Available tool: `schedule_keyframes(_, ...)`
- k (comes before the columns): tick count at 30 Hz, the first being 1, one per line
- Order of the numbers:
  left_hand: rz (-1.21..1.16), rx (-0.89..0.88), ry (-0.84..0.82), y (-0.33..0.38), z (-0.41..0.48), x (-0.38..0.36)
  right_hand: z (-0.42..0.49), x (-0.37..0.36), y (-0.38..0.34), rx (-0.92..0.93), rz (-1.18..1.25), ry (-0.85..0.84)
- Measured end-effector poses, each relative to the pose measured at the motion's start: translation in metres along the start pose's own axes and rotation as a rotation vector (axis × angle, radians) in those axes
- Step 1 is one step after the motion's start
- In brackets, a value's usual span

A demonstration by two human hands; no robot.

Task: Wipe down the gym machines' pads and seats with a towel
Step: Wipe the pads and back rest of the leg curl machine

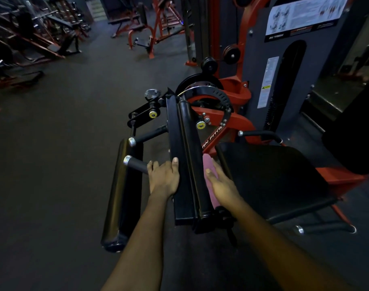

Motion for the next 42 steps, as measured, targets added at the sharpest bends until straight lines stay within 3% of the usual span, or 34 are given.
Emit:
schedule_keyframes(12, 0.091, 0.081, -0.003, 0.003, 0.009, -0.007, 0.105, -0.021, -0.003, -0.104, 0.337, -0.089)
schedule_keyframes(20, 0.130, 0.197, 0.100, 0.008, 0.014, -0.003, 0.096, -0.031, 0.052, -0.253, 0.505, -0.120)
schedule_keyframes(29, 0.024, 0.223, 0.202, 0.002, 0.012, -0.003, 0.174, -0.023, -0.003, -0.173, 0.434, -0.085)
schedule_keyframes(36, 0.063, 0.229, 0.188, 0.003, 0.013, -0.003, 0.112, 0.000, -0.059, 0.205, 0.093, -0.017)
schedule_keyframes(42, 0.084, 0.260, 0.116, -0.006, 0.025, -0.009, 0.186, -0.013, -0.087, 0.138, -0.164, -0.005)
Point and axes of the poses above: each hand's wrist, its own z-axis towards the middle knuckle, its own x-axis out of the back of the hand, y = z × x, the point moved 7 cm from there along z, towards the middle knuckle, and after that the axes turned 11 degrees about z, right-handed, at the moved point
